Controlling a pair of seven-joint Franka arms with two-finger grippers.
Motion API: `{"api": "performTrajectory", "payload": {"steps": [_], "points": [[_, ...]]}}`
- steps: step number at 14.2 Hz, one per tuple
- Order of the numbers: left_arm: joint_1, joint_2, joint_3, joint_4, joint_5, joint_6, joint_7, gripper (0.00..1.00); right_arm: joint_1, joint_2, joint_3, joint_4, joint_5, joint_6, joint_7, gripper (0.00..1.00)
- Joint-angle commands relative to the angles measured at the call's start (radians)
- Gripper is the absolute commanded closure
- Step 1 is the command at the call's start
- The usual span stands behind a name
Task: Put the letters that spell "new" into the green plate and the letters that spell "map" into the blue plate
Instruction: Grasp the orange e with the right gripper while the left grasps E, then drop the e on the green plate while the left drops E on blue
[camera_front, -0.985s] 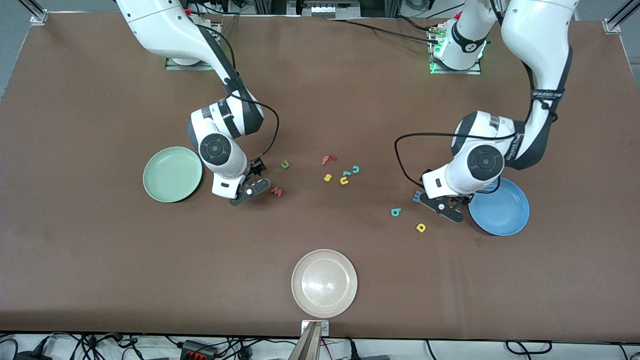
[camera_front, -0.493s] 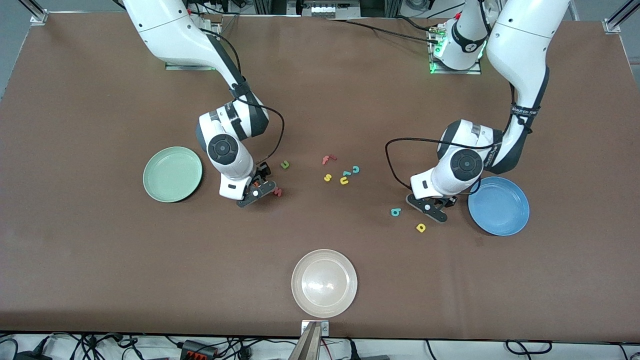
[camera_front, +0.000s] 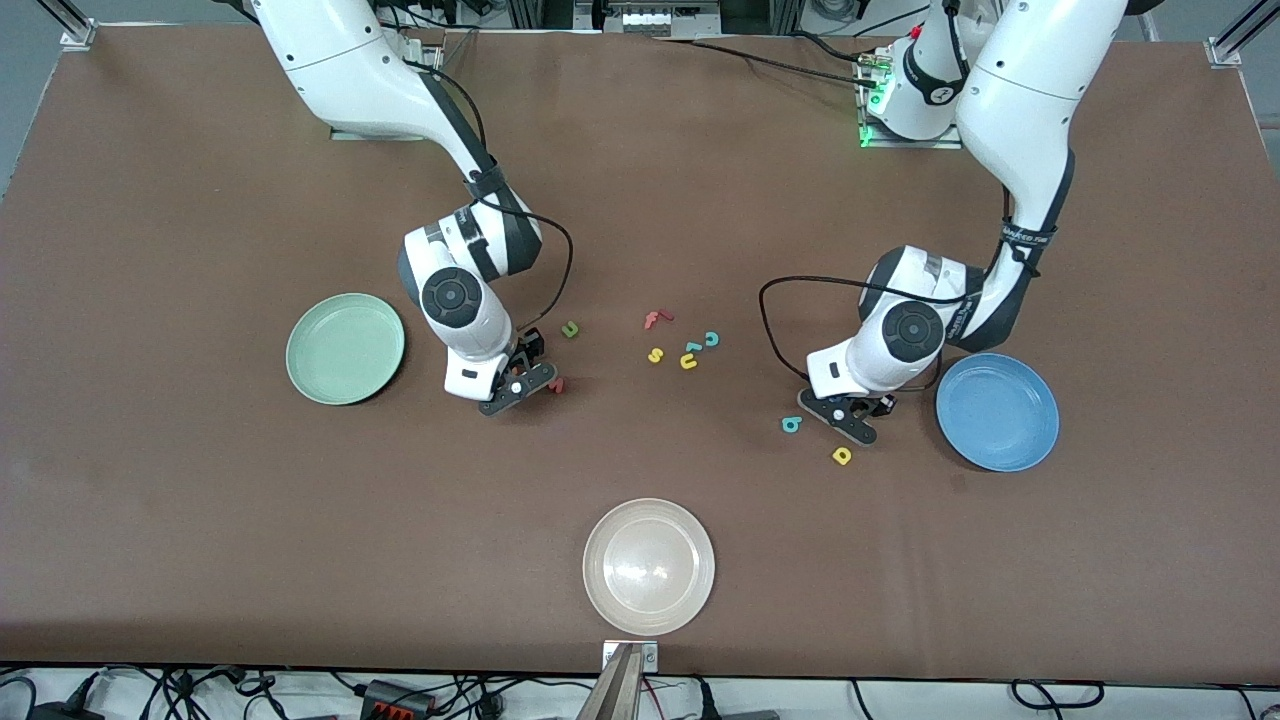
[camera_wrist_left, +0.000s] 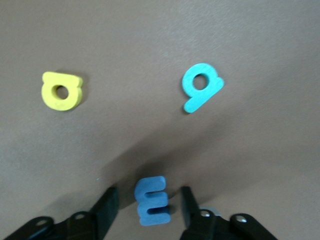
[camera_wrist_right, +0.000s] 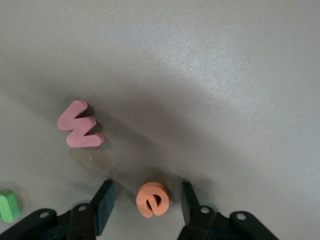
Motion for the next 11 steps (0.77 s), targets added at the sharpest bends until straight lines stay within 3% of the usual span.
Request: {"api": "performTrajectory", "payload": {"steps": [1,2,4,5,6,8,11], "points": [[-0.007,0.0,0.002,-0.006,0.019,0.013,-0.009,0.82,0.007,0.012,-0.001,0.005,0.018,0.002,-0.004,0.4],[-0.005,-0.006,0.004,-0.003,0.019,0.004,-0.008,0.88,0.007,0.012,-0.001,0.005,0.018,0.002,-0.004,0.4],[0.008,-0.038,0.004,0.0,0.019,-0.021,-0.001,0.88,0.01,0.012,-0.001,0.003,0.016,-0.001,-0.006,0.45],[0.015,-0.059,0.007,0.012,0.019,-0.07,-0.001,0.89,0.01,0.016,-0.001,0.002,0.016,-0.001,-0.012,0.53],[0.015,-0.086,0.016,0.035,0.019,-0.135,0.0,0.89,0.007,0.019,-0.002,0.002,0.016,-0.001,-0.02,0.69],[0.053,-0.11,0.022,0.099,0.019,-0.266,0.012,0.89,0.01,0.018,-0.002,0.002,0.016,-0.001,-0.021,0.91],[0.152,-0.113,0.021,0.165,0.036,-0.354,0.084,0.89,0.019,0.007,-0.002,0.005,0.016,-0.003,-0.006,0.98]]}}
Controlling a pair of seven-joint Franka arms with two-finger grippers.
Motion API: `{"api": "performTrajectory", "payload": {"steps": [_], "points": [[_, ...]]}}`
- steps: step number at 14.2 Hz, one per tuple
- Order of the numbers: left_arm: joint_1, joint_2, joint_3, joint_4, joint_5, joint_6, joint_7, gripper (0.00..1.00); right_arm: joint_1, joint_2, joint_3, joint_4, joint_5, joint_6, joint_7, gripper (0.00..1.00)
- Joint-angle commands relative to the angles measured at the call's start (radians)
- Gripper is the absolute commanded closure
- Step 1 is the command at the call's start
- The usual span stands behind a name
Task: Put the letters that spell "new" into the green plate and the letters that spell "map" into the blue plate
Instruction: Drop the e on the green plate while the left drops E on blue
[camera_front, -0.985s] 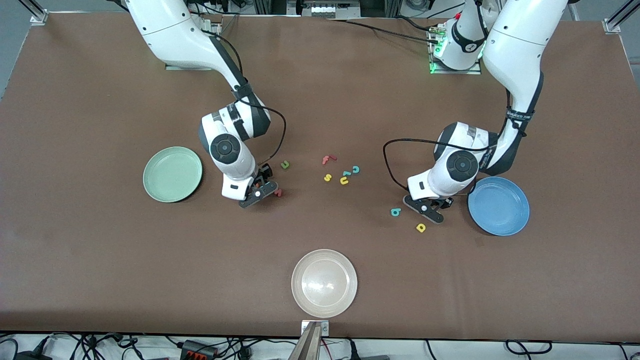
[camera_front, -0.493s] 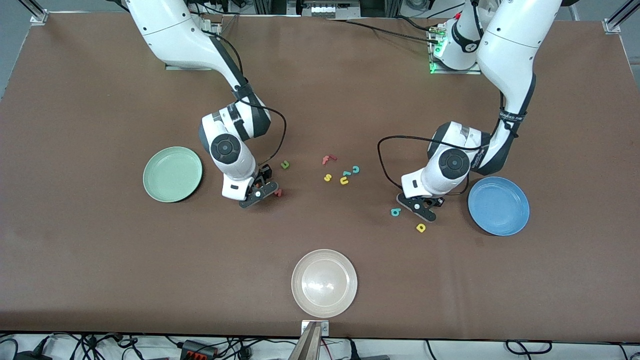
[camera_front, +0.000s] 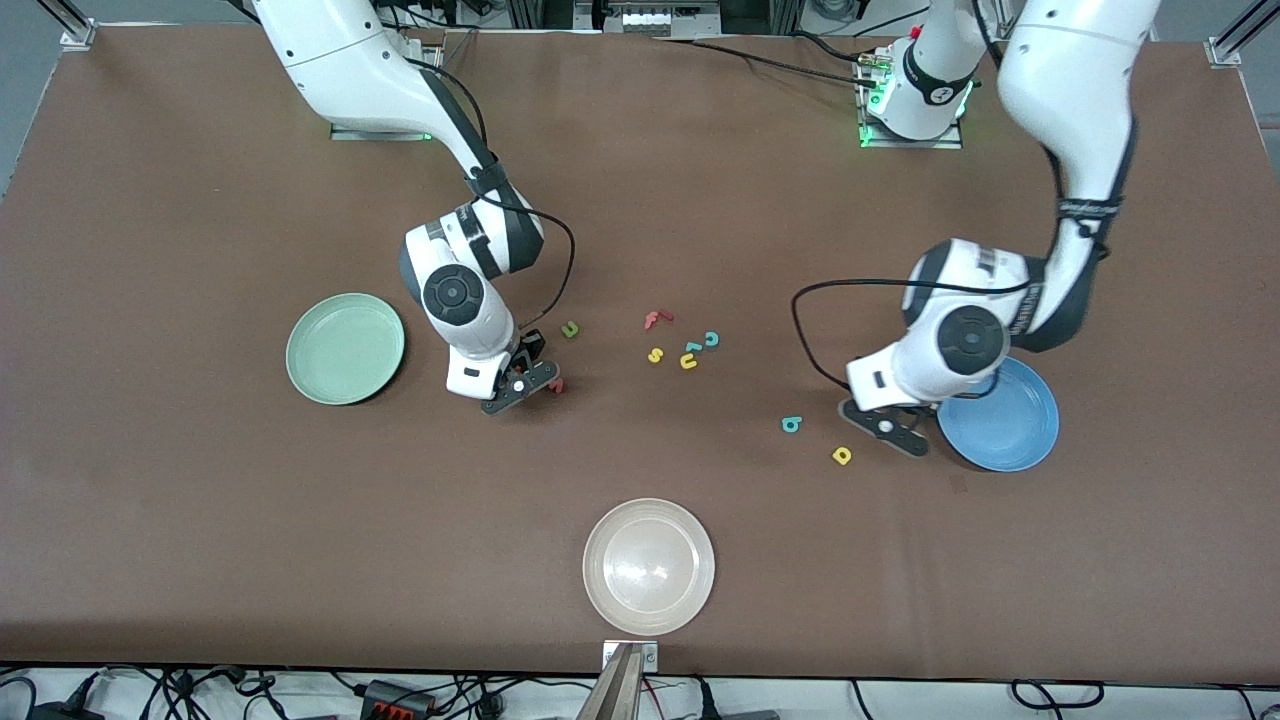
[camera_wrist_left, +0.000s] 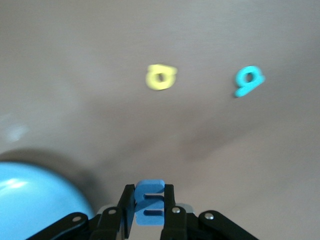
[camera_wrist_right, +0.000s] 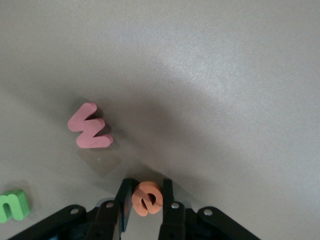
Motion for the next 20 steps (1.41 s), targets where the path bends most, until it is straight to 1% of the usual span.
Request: {"api": "performTrajectory", "payload": {"steps": [1,3,5,6,8,9,10,11,13,14,16,18,19,20], "points": [[0.097,-0.001,-0.007,0.033,0.027,-0.047,0.074,0.89,0.012,0.004,-0.004,0.003,0.016,-0.005,-0.006,0.99],[0.158,0.016,-0.006,0.025,0.034,-0.043,0.094,0.88,0.008,-0.03,-0.009,0.008,0.019,-0.054,-0.005,1.0],[0.178,0.042,-0.006,0.022,0.077,-0.041,0.094,0.88,-0.011,-0.1,-0.031,0.008,0.021,-0.157,0.061,1.0],[0.192,0.055,-0.007,0.019,0.082,-0.041,0.094,0.87,-0.017,-0.128,-0.071,0.006,0.018,-0.224,0.096,1.0],[0.202,0.068,-0.007,0.004,0.083,-0.034,0.092,0.75,-0.017,-0.162,-0.154,-0.004,0.018,-0.313,0.111,0.99],[0.205,0.07,-0.007,0.004,0.083,-0.034,0.092,0.43,-0.017,-0.172,-0.188,-0.027,0.018,-0.352,0.115,0.99],[0.203,0.064,-0.009,0.005,0.083,-0.037,0.091,0.0,-0.017,-0.191,-0.214,-0.067,0.018,-0.357,0.126,0.99],[0.199,0.052,-0.021,0.014,0.083,-0.059,0.088,0.0,-0.019,-0.203,-0.242,-0.116,0.018,-0.351,0.126,0.99],[0.163,0.024,-0.044,0.021,0.079,-0.104,0.045,0.0,-0.02,-0.205,-0.283,-0.17,0.019,-0.347,0.126,0.97],[0.151,0.019,-0.059,0.033,0.073,-0.104,0.013,0.0,-0.031,-0.203,-0.286,-0.193,0.021,-0.343,0.127,0.97],[0.099,0.03,-0.113,0.098,0.071,-0.107,-0.038,0.0,-0.043,-0.197,-0.286,-0.224,0.021,-0.311,0.126,0.97],[0.03,0.087,-0.115,0.134,0.07,-0.098,-0.125,0.0,-0.065,-0.18,-0.286,-0.224,0.021,-0.297,0.126,0.96],[-0.004,0.117,-0.116,0.14,0.065,-0.081,-0.174,0.0,-0.069,-0.173,-0.286,-0.222,0.021,-0.286,0.124,0.9],[-0.03,0.146,-0.115,0.175,0.076,-0.042,-0.202,0.0,-0.071,-0.162,-0.285,-0.221,0.022,-0.278,0.126,0.66]]}}
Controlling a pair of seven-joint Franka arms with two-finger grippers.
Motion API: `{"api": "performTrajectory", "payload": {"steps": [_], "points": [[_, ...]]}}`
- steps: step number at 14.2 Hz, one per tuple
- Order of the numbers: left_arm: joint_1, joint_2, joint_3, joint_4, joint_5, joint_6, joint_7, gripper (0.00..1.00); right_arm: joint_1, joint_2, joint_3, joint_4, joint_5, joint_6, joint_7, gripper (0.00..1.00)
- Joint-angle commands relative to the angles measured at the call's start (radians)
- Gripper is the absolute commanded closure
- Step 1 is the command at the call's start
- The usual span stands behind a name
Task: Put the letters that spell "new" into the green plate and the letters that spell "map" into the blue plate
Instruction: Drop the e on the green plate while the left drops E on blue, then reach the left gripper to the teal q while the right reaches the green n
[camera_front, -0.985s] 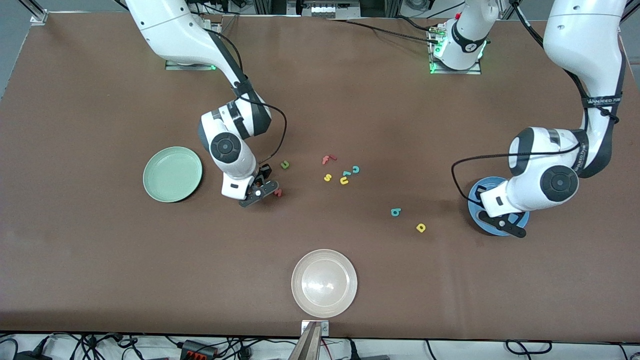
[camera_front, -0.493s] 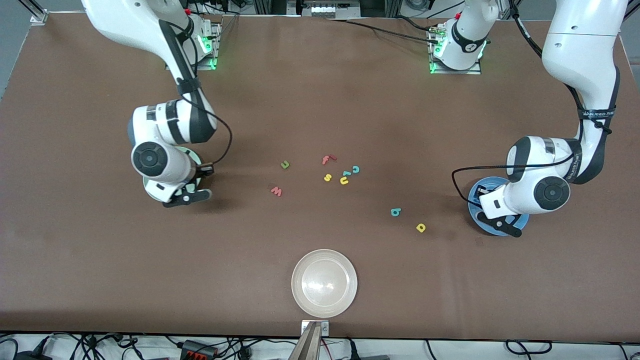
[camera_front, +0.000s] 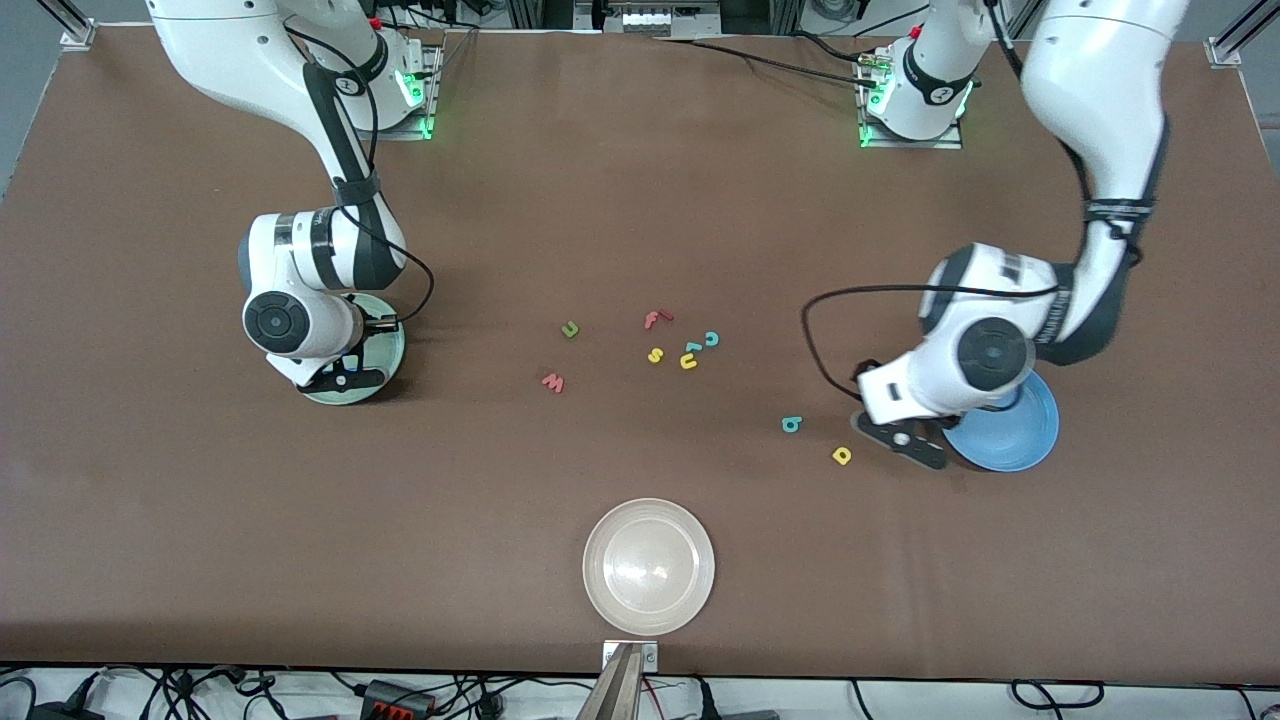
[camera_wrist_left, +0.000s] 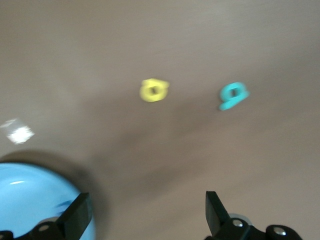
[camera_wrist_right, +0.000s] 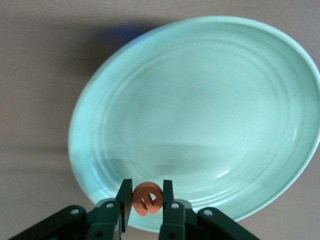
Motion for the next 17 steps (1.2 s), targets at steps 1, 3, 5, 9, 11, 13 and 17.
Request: {"api": "performTrajectory", "payload": {"steps": [1,3,5,9,11,13,17], "points": [[-0.052,0.13,0.004,0.117,0.025,0.071,-0.037,0.0,-0.012,0.007,0.004,-0.002,0.018,0.024,0.011,0.17],[-0.09,0.177,0.004,0.125,0.03,0.137,0.117,0.0,-0.006,-0.012,0.004,0.027,0.018,0.007,0.018,0.0],[-0.11,0.188,0.002,0.105,0.032,0.177,0.372,0.0,0.022,-0.016,0.011,0.076,0.023,-0.01,0.022,0.0],[-0.12,0.191,0.004,0.082,0.033,0.182,0.687,0.0,0.147,-0.007,0.047,0.159,0.16,0.004,0.021,0.0],[-0.115,0.2,0.004,0.083,0.033,0.183,0.78,0.12,0.221,-0.001,0.047,0.182,0.216,0.015,0.033,0.07],[-0.118,0.209,0.004,0.083,0.033,0.188,0.79,0.19,0.264,0.014,0.047,0.199,0.253,0.026,0.149,0.1],[-0.118,0.24,0.004,0.085,0.096,0.252,0.79,0.32,0.391,0.103,0.047,0.215,0.244,0.155,0.122,0.1]]}}
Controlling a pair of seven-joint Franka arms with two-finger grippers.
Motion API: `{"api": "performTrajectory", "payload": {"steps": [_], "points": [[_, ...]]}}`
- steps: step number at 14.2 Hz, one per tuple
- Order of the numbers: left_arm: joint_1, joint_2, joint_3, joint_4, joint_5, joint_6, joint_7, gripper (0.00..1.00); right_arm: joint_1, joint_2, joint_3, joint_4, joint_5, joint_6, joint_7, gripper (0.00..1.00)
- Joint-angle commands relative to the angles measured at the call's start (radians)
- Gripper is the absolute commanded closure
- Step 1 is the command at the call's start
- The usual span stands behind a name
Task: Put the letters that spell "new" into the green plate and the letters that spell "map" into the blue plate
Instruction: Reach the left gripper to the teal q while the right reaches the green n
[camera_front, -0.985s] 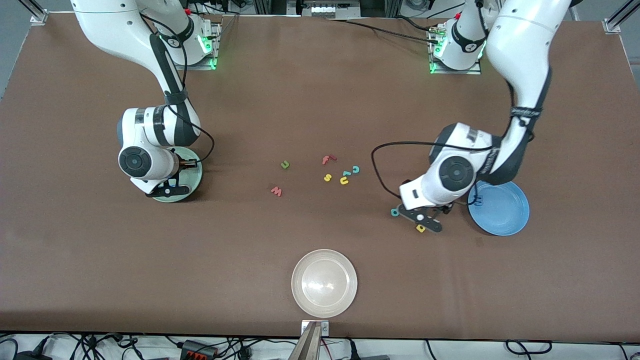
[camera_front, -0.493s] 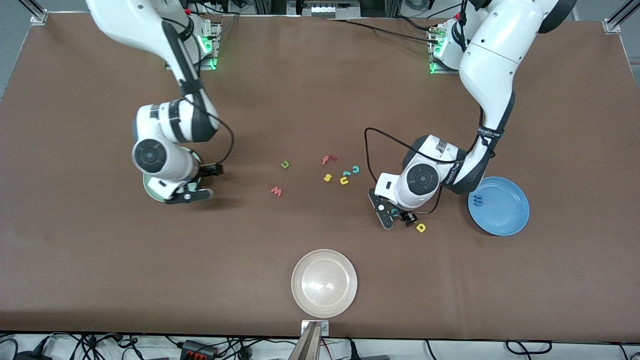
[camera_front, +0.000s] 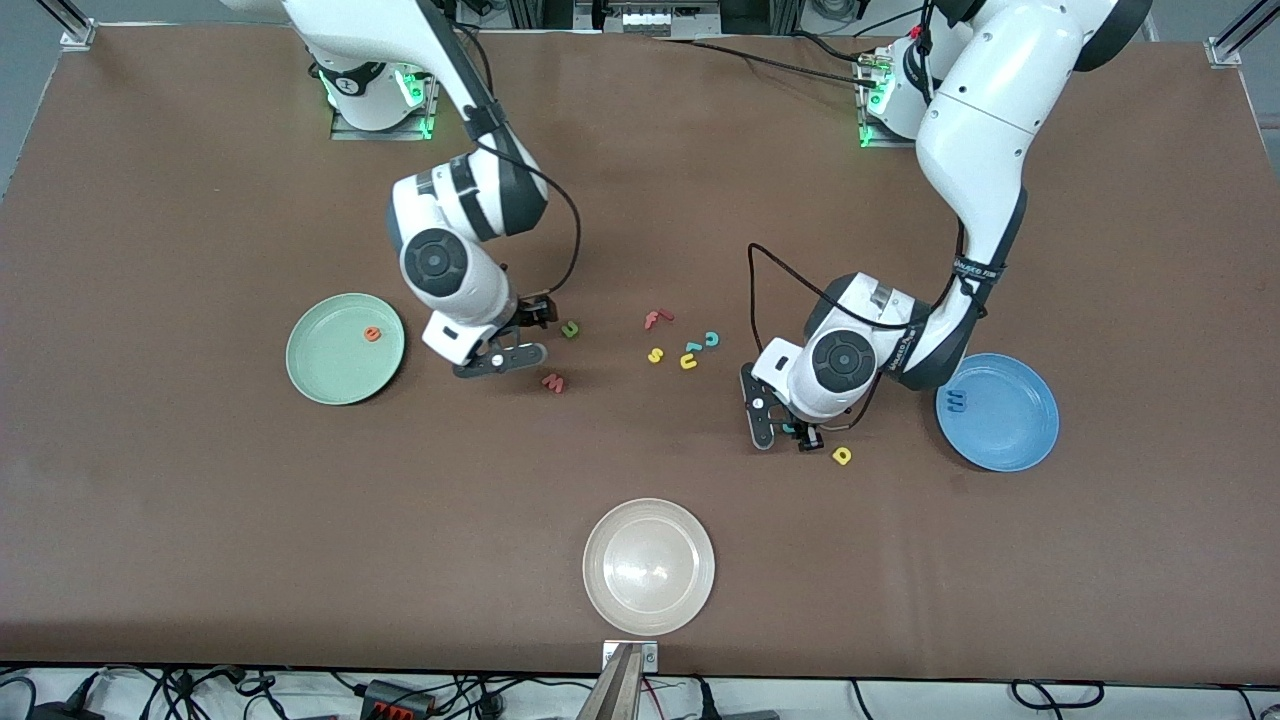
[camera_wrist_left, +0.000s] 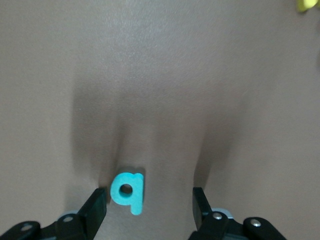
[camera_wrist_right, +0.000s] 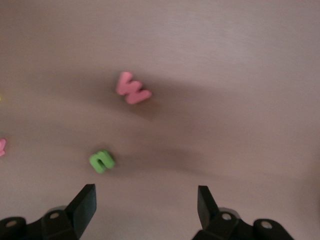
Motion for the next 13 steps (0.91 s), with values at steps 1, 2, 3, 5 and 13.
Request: {"api": "performTrajectory", "payload": {"steps": [1,2,3,5,13], "points": [[-0.002,0.021,0.0,0.01,0.056,0.04,0.02,0.47,0.087,0.085,-0.009,0.026,0.014,0.098,-0.031,0.1],[-0.002,0.02,0.0,0.01,0.056,0.043,0.02,0.64,0.102,0.108,-0.009,0.026,0.016,0.123,-0.035,0.11],[-0.002,0.02,0.0,0.01,0.056,0.042,0.02,0.82,0.111,0.12,-0.009,0.026,0.016,0.129,-0.035,0.13],[-0.002,0.015,0.0,0.01,0.055,0.04,0.017,0.95,0.121,0.124,-0.008,0.026,0.016,0.129,-0.038,0.23],[0.086,-0.107,0.013,0.019,0.051,-0.171,-0.014,0.97,0.127,0.136,-0.008,0.026,0.016,0.137,-0.145,0.34]]}}
